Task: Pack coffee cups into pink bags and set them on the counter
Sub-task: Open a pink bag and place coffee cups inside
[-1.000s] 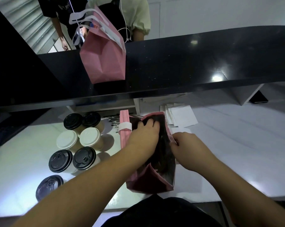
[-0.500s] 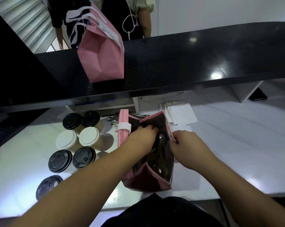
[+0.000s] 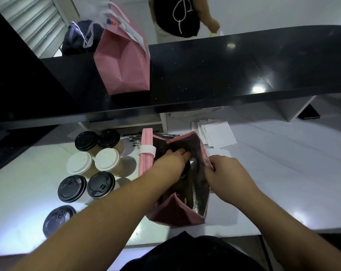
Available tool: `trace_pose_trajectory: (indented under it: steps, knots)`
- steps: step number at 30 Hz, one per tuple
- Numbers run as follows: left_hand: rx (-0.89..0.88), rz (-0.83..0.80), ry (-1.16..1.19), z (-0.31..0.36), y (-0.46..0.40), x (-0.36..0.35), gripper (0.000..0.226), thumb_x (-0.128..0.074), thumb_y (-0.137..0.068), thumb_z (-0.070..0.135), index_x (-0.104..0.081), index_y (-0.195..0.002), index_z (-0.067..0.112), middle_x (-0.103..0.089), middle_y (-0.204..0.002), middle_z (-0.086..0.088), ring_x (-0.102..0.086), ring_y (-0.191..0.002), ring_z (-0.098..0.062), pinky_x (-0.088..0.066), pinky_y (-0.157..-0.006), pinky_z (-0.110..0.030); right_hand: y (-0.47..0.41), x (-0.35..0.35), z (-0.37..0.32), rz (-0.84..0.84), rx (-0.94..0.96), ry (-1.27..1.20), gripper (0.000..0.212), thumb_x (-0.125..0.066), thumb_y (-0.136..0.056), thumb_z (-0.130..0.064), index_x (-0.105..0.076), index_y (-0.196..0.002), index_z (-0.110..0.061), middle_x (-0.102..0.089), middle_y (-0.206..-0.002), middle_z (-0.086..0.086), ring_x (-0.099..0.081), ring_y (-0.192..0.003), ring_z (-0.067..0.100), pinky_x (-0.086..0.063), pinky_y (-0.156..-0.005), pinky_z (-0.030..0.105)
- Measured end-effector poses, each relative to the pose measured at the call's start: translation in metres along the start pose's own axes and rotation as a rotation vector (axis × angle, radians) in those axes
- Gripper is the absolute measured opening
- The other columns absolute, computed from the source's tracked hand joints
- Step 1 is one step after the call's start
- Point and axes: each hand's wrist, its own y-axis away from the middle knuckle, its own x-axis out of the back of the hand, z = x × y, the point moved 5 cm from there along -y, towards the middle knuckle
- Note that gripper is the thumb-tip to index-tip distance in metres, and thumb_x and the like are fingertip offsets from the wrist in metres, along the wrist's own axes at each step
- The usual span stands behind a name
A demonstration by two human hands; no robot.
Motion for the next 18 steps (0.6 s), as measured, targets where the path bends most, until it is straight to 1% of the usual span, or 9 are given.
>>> trace_pose_trajectory:
  steps: [2,4,6,7,10,12,14,16,18]
  knots:
    - [-0.005,0.066,0.004,0.003,0.01,0.006,0.078,-0.071,-0.091,0.011,-0.031,-0.158,0.02,-0.032,-0.161,-0.006,-0.043,-0.133,-0.039,-0.047,-0.108,-0.052,0.001,0.0,-0.002,0.001,-0.005,-0.012,0.036,-0.042,-0.104,-0.029,-0.06,-0.075,-0.015,-0.063,-0.067,0.001,-0.059,-0.062,0.018,-0.047,-0.053,0.033]
    - [-0.055,0.193,0.07,0.011,0.025,0.026,0.062,-0.069,-0.093,0.014,-0.045,-0.149,0.021,-0.047,-0.151,-0.007,-0.052,-0.128,-0.034,-0.05,-0.104,-0.047,0.002,0.0,-0.005,0.018,-0.004,-0.027,0.037,-0.043,-0.103,-0.029,-0.057,-0.072,-0.016,-0.061,-0.065,0.001,-0.058,-0.06,0.018,-0.042,-0.049,0.032]
    - [-0.139,0.372,0.158,0.018,0.045,0.056,0.038,-0.065,-0.093,0.013,-0.06,-0.13,0.022,-0.061,-0.13,-0.004,-0.061,-0.115,-0.027,-0.054,-0.093,-0.04,0.002,0.0,-0.007,0.024,0.003,-0.039,0.037,-0.044,-0.103,-0.027,-0.056,-0.07,-0.017,-0.062,-0.064,0.0,-0.058,-0.059,0.018,-0.038,-0.048,0.03]
    - [-0.179,0.479,0.204,0.018,0.059,0.07,0.029,-0.063,-0.094,0.016,-0.064,-0.122,0.024,-0.064,-0.121,0.0,-0.063,-0.108,-0.022,-0.054,-0.088,-0.036,0.002,0.001,-0.009,0.02,0.007,-0.049,0.036,-0.045,-0.102,-0.026,-0.057,-0.069,-0.017,-0.063,-0.064,-0.001,-0.059,-0.059,0.017,-0.039,-0.049,0.03]
    - [-0.199,0.786,0.358,-0.006,0.11,0.095,0.019,-0.06,-0.098,0.032,-0.06,-0.117,0.036,-0.061,-0.116,0.016,-0.055,-0.104,-0.004,-0.045,-0.085,-0.017,0.001,0.002,-0.014,0.021,0.012,-0.071,0.037,-0.046,-0.102,-0.027,-0.058,-0.068,-0.02,-0.064,-0.062,-0.002,-0.062,-0.058,0.016,-0.043,-0.049,0.03]
    - [-0.104,0.872,0.452,-0.039,0.139,0.09,0.019,-0.059,-0.099,0.034,-0.059,-0.118,0.037,-0.058,-0.115,0.02,-0.052,-0.103,0.001,-0.041,-0.085,-0.013,-0.002,0.002,-0.014,0.018,0.008,-0.068,0.037,-0.048,-0.102,-0.029,-0.059,-0.068,-0.019,-0.065,-0.061,-0.002,-0.064,-0.058,0.017,-0.049,-0.05,0.033]
    - [0.05,0.878,0.519,-0.079,0.162,0.068,0.02,-0.061,-0.099,0.033,-0.06,-0.119,0.034,-0.059,-0.113,0.019,-0.054,-0.101,0.001,-0.045,-0.083,-0.016,-0.005,0.0,-0.014,-0.002,0.005,-0.062,0.034,-0.051,-0.1,-0.029,-0.063,-0.071,-0.015,-0.067,-0.061,0.0,-0.067,-0.058,0.019,-0.059,-0.058,0.042]
    - [0.244,0.827,0.537,-0.121,0.183,0.034,0.023,-0.065,-0.096,0.03,-0.06,-0.118,0.03,-0.06,-0.112,0.016,-0.058,-0.102,-0.006,-0.049,-0.082,-0.026,-0.007,-0.001,-0.014,-0.015,0.001,-0.04,0.033,-0.053,-0.098,-0.031,-0.067,-0.074,-0.013,-0.068,-0.059,0.0,-0.067,-0.056,0.019,-0.062,-0.062,0.046]
    - [0.457,0.723,0.504,-0.159,0.206,-0.006,0.03,-0.07,-0.093,0.034,-0.058,-0.12,0.027,-0.06,-0.112,0.01,-0.061,-0.102,-0.017,-0.051,-0.082,-0.035,-0.009,-0.002,-0.014,0.004,0.01,-0.003,0.033,-0.054,-0.096,-0.031,-0.067,-0.071,-0.014,-0.066,-0.055,0.0,-0.065,-0.052,0.018,-0.061,-0.058,0.044]
